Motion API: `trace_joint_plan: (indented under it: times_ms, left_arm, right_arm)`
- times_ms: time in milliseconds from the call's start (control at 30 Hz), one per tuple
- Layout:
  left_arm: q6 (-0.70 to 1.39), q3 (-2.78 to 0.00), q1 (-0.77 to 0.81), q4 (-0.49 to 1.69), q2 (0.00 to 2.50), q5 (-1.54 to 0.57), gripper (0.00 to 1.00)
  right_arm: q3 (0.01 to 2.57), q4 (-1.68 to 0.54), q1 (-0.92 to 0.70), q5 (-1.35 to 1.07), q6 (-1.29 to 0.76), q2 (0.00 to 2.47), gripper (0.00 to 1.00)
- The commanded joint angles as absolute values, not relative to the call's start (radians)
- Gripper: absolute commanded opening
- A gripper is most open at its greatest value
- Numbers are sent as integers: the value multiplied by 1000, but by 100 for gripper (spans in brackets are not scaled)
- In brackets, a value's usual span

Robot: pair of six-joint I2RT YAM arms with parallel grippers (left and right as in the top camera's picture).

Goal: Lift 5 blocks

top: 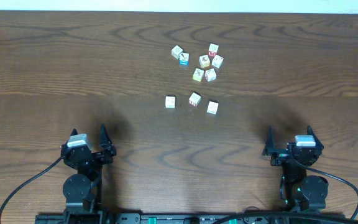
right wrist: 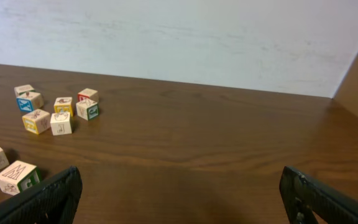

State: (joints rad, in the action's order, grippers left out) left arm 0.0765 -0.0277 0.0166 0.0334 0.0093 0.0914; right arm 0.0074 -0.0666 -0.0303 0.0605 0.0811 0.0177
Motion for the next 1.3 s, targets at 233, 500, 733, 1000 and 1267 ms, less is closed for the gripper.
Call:
trace_joint_plan:
  times_ms: [233, 500, 733, 1000, 1267]
  left_arm:
    - [60, -4, 12, 67, 4, 86, 77]
    - [60, -4, 12, 67, 4, 86, 77]
    - [60, -4, 12, 66, 4, 86, 77]
    - [60, -4, 12, 66, 4, 86, 77]
    - [60, -4, 12, 67, 4, 86, 77]
  right_arm:
    - [6, -69, -37, 73, 91, 20, 99]
    - [6, -69, -37, 73, 91, 20, 99]
    - [6, -71, -37, 54, 91, 20, 99]
    - [6, -71, -37, 54, 91, 20, 99]
    - [6, -71, -37, 51, 91, 20, 99]
